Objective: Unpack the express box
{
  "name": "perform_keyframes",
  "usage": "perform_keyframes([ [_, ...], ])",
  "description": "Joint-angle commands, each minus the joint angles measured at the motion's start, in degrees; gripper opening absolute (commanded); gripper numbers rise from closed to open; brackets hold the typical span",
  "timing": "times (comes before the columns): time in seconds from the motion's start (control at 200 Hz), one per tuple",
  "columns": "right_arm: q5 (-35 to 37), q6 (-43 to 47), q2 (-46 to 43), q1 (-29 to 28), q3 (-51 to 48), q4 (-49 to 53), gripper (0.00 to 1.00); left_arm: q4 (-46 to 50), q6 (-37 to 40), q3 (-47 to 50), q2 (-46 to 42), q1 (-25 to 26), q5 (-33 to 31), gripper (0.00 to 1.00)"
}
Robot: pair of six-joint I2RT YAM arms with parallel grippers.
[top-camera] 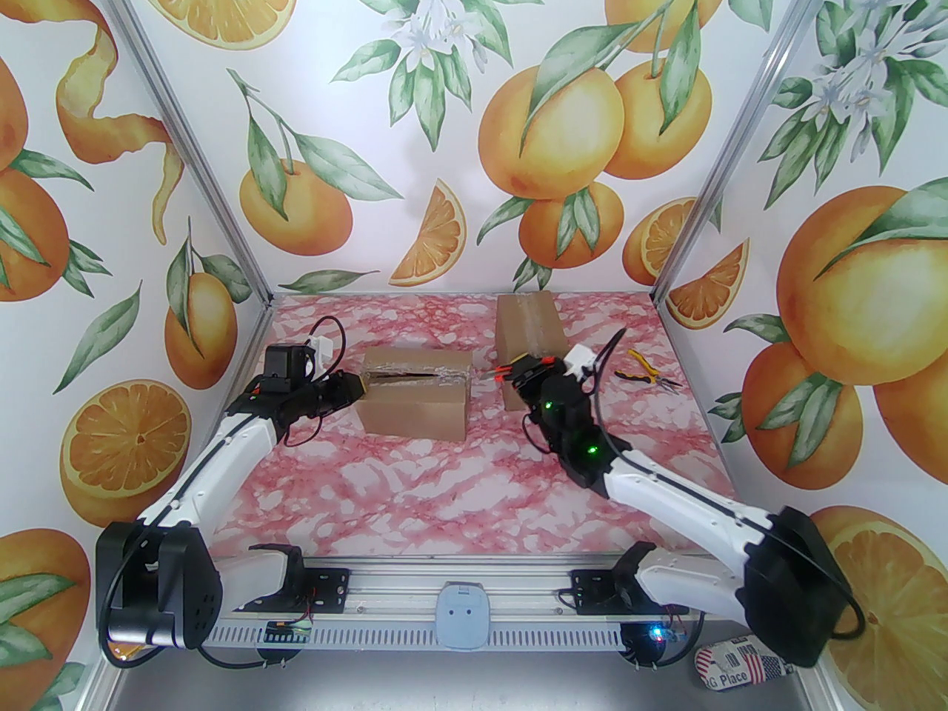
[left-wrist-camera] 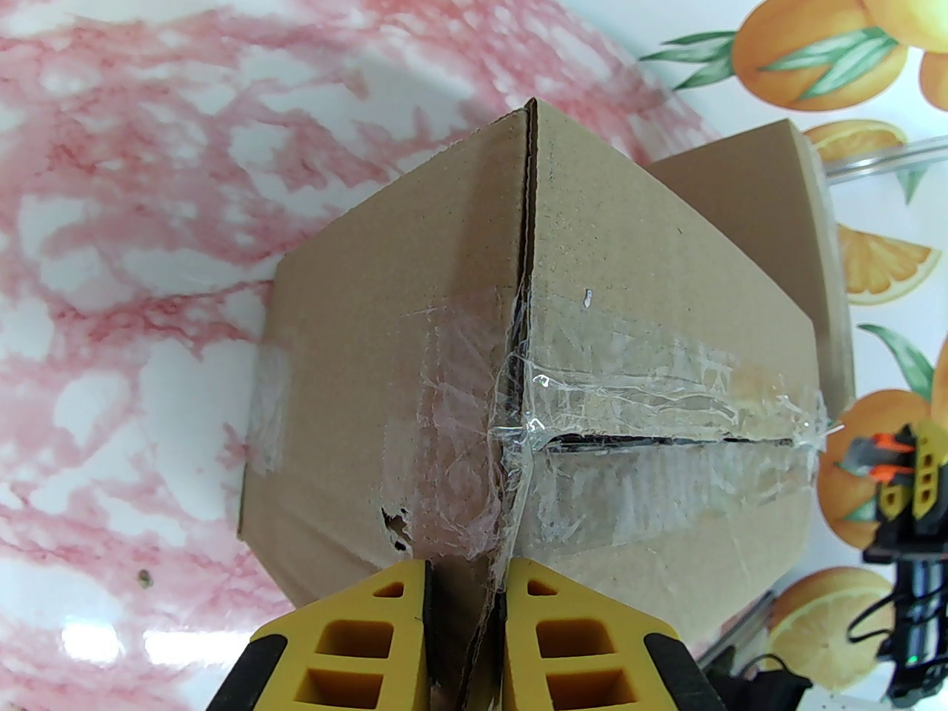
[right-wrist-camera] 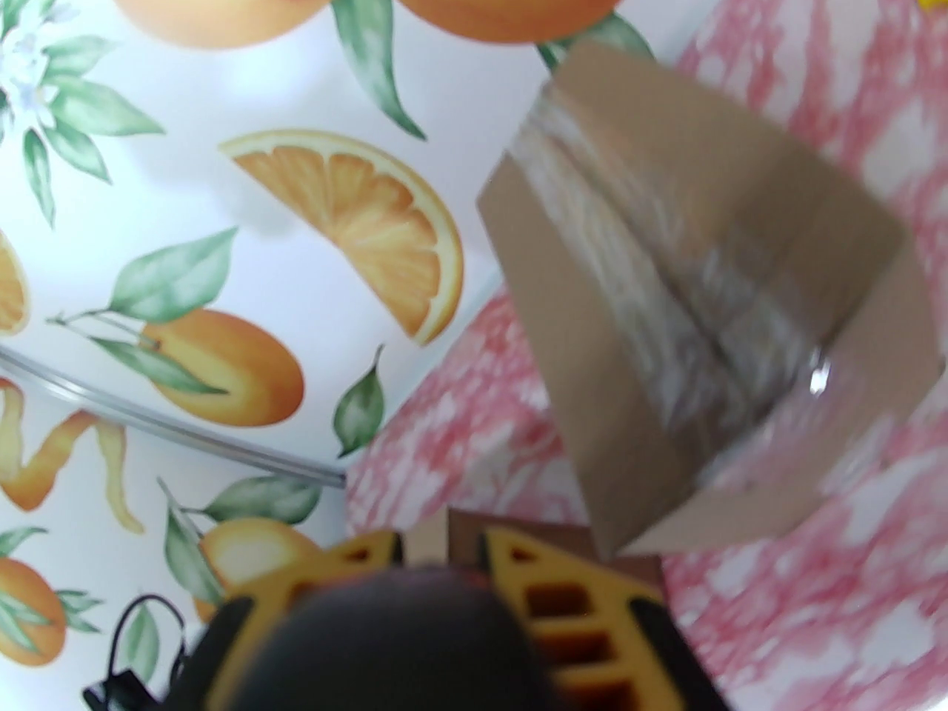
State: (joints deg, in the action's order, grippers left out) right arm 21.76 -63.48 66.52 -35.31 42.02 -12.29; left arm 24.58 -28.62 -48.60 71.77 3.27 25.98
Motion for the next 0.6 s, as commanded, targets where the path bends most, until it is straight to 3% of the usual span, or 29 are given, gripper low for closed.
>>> perform_keyframes([
  [0.0,-6.68,8.92,-1.57,0.13,5.03,10.73,0.0,11.4,-2.69,2.79,2.32,-0.48,-4.01,0.18],
  [0.08,-10.41,10.04,-0.8,-1.19,6.99,16.84,0.0,10.15,-4.87,2.48,1.08,-0.46,-3.18,0.23],
  [0.325,-10.22,7.28,1.63,-7.73,8.57,27.18,0.0,7.34,-15.9,6.97,-11.66,2.66,-6.05,0.59],
  [0.595,-15.15,5.69,9.05,-10.69,12.9,27.69,0.0,16.0,3.7,-7.53,-13.4,2.15,-11.88,0.87],
])
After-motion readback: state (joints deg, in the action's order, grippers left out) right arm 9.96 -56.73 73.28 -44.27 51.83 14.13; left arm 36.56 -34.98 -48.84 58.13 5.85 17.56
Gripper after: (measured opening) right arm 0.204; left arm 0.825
